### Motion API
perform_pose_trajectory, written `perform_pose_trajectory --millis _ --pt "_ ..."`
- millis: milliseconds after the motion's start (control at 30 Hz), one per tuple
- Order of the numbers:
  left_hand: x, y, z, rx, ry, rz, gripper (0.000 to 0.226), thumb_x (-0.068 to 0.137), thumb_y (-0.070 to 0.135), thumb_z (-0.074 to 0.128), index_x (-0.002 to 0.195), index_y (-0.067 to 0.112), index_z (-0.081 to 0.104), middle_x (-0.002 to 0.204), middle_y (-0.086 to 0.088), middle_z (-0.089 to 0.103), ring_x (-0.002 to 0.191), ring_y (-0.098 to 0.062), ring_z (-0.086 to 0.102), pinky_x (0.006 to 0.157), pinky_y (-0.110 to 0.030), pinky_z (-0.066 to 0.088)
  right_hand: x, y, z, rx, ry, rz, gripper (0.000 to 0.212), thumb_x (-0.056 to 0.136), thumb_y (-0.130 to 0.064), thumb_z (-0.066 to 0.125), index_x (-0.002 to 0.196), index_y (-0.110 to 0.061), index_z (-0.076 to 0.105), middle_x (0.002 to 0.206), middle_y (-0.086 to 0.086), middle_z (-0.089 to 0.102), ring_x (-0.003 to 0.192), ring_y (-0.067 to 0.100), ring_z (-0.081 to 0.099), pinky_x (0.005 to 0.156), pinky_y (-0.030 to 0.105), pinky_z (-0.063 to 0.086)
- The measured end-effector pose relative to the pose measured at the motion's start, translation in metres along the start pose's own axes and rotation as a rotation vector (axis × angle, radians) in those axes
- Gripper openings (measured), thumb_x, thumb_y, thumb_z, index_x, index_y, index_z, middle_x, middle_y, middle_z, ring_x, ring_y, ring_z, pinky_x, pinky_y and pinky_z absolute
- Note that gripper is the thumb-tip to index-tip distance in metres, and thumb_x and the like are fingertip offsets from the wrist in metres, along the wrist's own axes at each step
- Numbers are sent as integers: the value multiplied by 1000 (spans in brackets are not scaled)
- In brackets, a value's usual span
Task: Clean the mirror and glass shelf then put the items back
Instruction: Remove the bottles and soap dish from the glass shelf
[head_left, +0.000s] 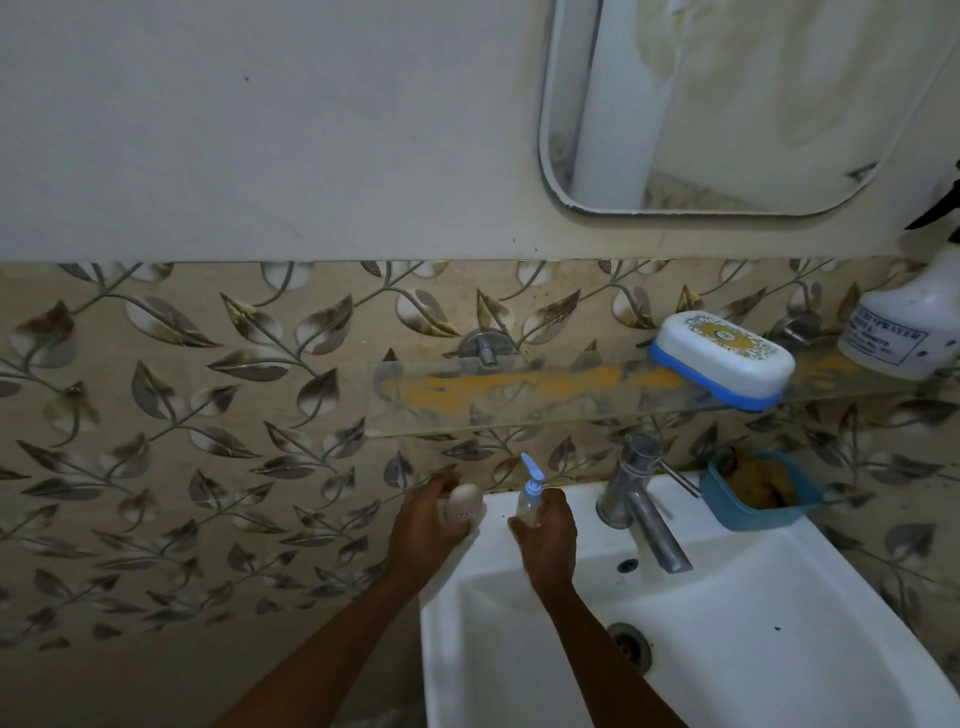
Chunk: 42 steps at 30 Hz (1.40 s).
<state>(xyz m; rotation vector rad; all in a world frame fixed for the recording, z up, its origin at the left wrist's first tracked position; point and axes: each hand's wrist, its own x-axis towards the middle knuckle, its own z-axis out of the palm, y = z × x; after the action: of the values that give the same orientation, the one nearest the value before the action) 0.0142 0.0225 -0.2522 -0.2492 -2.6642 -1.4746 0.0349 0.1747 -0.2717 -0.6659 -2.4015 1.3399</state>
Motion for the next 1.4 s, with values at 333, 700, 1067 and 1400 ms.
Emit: perform_pose_trajectory --millis 333,700,1067,1400 --pt "9 24 -9 120 11 204 60 63 37 69 119 20 62 123 -2 62 117 -20 53 99 -31 41 -30 -23 -81 273 236 -106 32 74 9 65 97 -12 61 105 17 61 91 30 58 81 41 50" --pt "9 75 -2 232 112 272 57 68 46 40 109 15 65 112 -12 63 109 -35 50 93 -44 41 50 -112 -253 -500 328 -365 70 75 -46 63 132 -12 38 138 16 39 127 37 33 101 46 29" --pt "2 83 0 239 98 297 48 73 43 40 108 20 64 108 -6 60 107 -28 48 91 -36 33 83 -116 -256 -449 66 -311 85 59 -51 71 130 -21 33 130 15 48 116 36 46 94 54 41" --pt "-4 89 -16 291 132 305 56 68 38 33 107 13 64 109 -15 63 106 -37 53 92 -46 40 -30 -95 -223 -97 325 -421 78 53 -37 74 122 -15 45 116 10 51 110 30 44 81 35 41"
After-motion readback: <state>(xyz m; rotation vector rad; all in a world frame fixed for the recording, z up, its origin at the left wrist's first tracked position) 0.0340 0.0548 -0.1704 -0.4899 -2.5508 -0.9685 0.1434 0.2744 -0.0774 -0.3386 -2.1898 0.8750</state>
